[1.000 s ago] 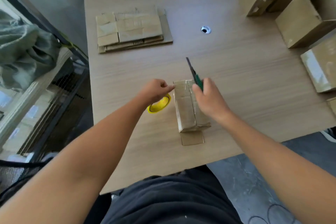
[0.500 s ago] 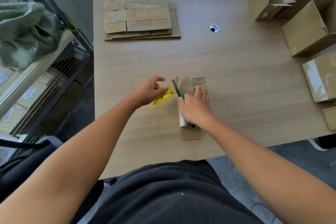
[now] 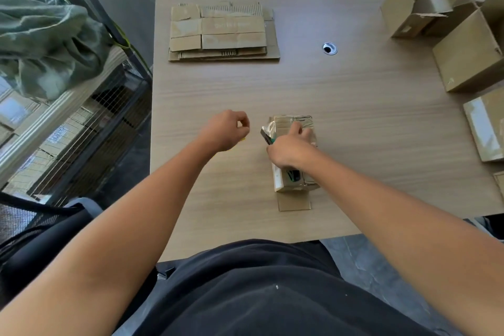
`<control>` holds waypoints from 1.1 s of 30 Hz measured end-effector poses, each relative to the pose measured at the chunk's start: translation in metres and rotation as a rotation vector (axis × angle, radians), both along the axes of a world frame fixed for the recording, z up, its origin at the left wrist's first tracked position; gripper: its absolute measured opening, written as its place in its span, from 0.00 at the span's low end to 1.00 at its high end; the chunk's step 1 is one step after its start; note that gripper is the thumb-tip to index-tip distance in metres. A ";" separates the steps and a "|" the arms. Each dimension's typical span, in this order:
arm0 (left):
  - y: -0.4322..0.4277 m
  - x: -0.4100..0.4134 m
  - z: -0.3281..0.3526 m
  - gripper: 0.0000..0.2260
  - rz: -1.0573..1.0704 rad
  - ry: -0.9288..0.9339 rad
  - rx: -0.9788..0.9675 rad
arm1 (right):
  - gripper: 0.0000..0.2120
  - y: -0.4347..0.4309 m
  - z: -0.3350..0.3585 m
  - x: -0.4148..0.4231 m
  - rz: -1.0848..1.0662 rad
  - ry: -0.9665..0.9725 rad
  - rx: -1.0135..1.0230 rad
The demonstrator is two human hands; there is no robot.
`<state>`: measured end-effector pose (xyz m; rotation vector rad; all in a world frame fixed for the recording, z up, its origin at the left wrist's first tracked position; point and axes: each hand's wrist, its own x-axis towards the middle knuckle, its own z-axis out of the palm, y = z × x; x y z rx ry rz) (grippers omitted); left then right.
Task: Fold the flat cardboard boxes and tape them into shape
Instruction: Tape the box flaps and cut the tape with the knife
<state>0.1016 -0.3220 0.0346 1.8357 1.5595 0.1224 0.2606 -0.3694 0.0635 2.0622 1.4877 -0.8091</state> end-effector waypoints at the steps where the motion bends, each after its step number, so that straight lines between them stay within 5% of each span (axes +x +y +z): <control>1: -0.003 -0.006 0.006 0.02 0.019 -0.024 0.027 | 0.23 -0.004 0.001 0.003 -0.028 0.050 0.021; 9: -0.057 -0.005 0.054 0.03 0.086 -0.216 0.062 | 0.17 -0.058 0.007 0.048 -0.189 0.749 0.649; 14: -0.110 0.036 0.075 0.09 0.147 -0.427 0.011 | 0.10 -0.097 0.026 0.071 -0.399 1.266 0.522; 26: -0.205 0.099 0.078 0.07 0.157 -0.417 0.055 | 0.07 -0.166 0.027 0.114 -0.372 1.195 0.619; 33: -0.247 0.096 0.075 0.15 0.318 -0.791 -0.030 | 0.09 -0.169 0.035 0.131 -0.600 1.424 0.500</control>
